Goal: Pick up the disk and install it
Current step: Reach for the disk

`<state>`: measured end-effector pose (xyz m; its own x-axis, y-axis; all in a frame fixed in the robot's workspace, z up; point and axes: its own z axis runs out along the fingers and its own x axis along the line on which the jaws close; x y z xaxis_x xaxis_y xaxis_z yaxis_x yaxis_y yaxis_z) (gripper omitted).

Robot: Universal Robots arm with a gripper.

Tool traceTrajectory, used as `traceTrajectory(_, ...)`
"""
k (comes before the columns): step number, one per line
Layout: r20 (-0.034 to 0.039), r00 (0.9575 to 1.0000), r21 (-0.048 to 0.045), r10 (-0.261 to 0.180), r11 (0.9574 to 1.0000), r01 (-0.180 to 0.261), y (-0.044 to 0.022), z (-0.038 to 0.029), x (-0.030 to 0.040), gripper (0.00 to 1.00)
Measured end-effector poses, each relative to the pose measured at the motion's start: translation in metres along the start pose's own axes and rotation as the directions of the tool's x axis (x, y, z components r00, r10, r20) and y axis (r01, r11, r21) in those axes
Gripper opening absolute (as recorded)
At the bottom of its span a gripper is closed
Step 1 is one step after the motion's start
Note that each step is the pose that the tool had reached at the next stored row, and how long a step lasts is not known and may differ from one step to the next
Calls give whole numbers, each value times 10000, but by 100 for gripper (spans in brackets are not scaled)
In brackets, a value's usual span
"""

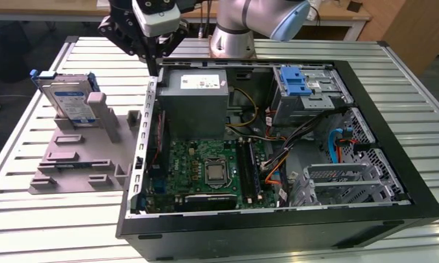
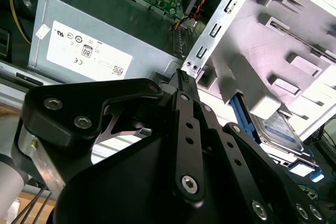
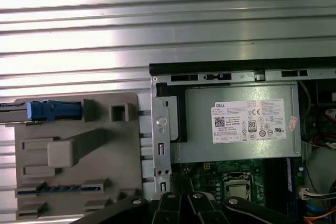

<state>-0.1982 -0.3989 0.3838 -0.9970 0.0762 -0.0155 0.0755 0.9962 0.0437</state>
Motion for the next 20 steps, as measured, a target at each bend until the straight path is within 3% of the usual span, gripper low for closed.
traceTrajectory(20, -13, 10000, 2, 2, 10000, -2, -6, 11, 67, 11)
